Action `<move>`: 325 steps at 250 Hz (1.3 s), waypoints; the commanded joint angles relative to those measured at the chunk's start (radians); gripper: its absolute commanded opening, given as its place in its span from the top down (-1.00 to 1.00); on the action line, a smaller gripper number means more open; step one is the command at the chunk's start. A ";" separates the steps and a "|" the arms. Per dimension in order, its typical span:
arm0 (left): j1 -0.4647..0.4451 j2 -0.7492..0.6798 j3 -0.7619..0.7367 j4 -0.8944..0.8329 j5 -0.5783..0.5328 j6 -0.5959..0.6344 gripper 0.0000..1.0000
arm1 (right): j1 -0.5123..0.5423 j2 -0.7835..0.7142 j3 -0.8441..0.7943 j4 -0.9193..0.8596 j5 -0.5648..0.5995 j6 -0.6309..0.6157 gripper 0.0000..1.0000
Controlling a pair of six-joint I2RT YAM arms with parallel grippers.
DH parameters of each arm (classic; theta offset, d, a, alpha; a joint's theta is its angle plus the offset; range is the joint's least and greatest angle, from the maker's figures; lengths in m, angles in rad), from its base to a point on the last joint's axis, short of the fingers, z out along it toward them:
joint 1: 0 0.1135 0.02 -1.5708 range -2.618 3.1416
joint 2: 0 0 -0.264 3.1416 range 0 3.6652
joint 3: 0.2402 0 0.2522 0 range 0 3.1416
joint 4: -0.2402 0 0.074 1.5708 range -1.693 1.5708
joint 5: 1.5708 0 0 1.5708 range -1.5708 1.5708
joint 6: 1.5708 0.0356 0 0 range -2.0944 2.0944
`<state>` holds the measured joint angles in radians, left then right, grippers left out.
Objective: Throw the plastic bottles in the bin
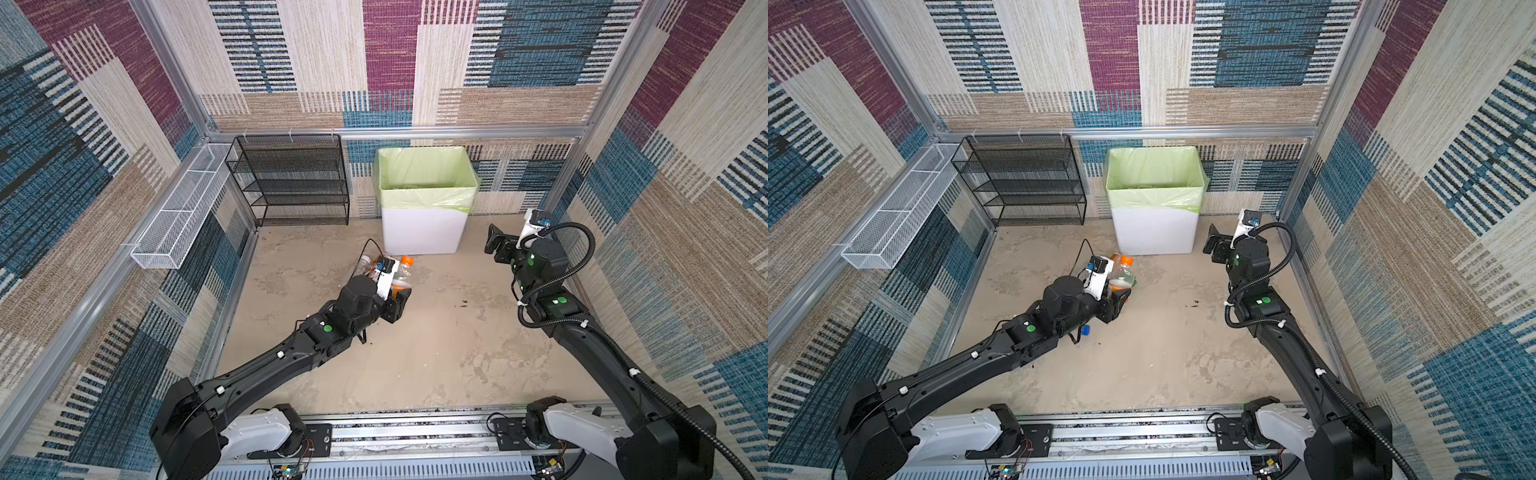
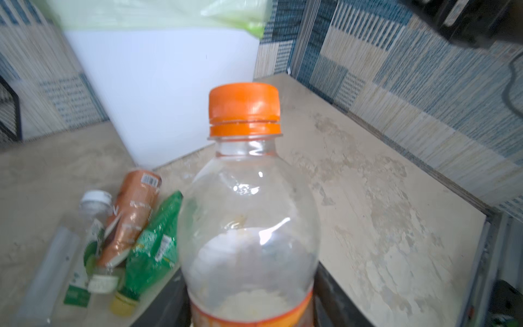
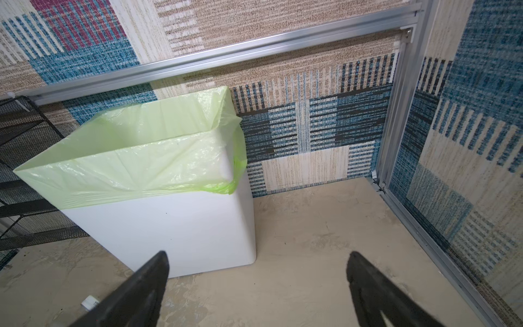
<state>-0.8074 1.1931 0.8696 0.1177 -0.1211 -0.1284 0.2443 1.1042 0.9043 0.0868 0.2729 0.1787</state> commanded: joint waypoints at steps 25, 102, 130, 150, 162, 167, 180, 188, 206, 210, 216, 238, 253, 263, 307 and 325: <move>0.001 -0.001 0.021 0.560 -0.060 0.300 -0.21 | 0.000 -0.032 0.008 -0.006 0.008 0.010 -0.94; 0.001 0.081 0.089 0.984 0.003 0.501 -0.21 | -0.001 -0.069 -0.030 0.035 0.024 0.019 -0.91; 0.001 0.124 0.149 1.085 0.045 0.568 -0.21 | 0.000 -0.076 -0.038 0.051 0.030 0.014 -0.91; 0.001 0.164 0.214 1.115 0.073 0.614 -0.21 | -0.001 -0.079 -0.045 0.067 0.035 0.011 -0.91; 0.002 0.194 0.264 1.120 0.082 0.629 -0.21 | 0.000 -0.081 -0.047 0.075 0.036 0.011 -0.91; 0.003 0.209 0.288 1.119 0.085 0.633 -0.21 | 0.000 -0.082 -0.048 0.078 0.036 0.010 -0.91; 0.013 0.255 0.358 1.109 0.088 0.632 -0.20 | 0.000 -0.083 -0.053 0.089 0.038 0.009 -0.90; 0.024 0.289 0.413 1.085 0.082 0.624 -0.20 | 0.000 -0.083 -0.057 0.096 0.039 0.011 -0.90; 0.075 0.384 0.562 0.992 0.059 0.539 -0.23 | 0.000 -0.081 -0.061 0.107 0.031 0.019 -0.90; 0.091 0.408 0.597 0.968 0.054 0.505 -0.25 | 0.000 -0.080 -0.062 0.108 0.028 0.021 -0.90; 0.117 0.448 0.654 0.927 0.053 0.454 -0.26 | 0.000 -0.077 -0.064 0.110 0.023 0.024 -0.90; 0.179 0.609 0.924 0.671 0.046 0.334 -0.30 | -0.001 -0.072 -0.077 0.121 0.008 0.036 -0.89; 0.206 0.732 1.146 0.431 0.054 0.287 -0.44 | 0.000 -0.072 -0.084 0.120 -0.012 0.049 -0.89; 0.219 0.802 1.285 0.273 0.052 0.249 -0.50 | 0.000 -0.070 -0.084 0.110 -0.034 0.055 -0.89; 0.228 0.840 1.364 0.136 0.092 0.184 -0.69 | -0.002 -0.090 -0.098 0.047 -0.060 0.059 -0.91; 0.229 0.834 1.371 0.090 0.093 0.186 -0.75 | -0.001 -0.101 -0.109 0.028 -0.059 0.060 -0.93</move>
<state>-0.5812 2.0365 2.2177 0.3538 -0.0544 0.1211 0.2436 1.0199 0.8082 0.1455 0.2314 0.2268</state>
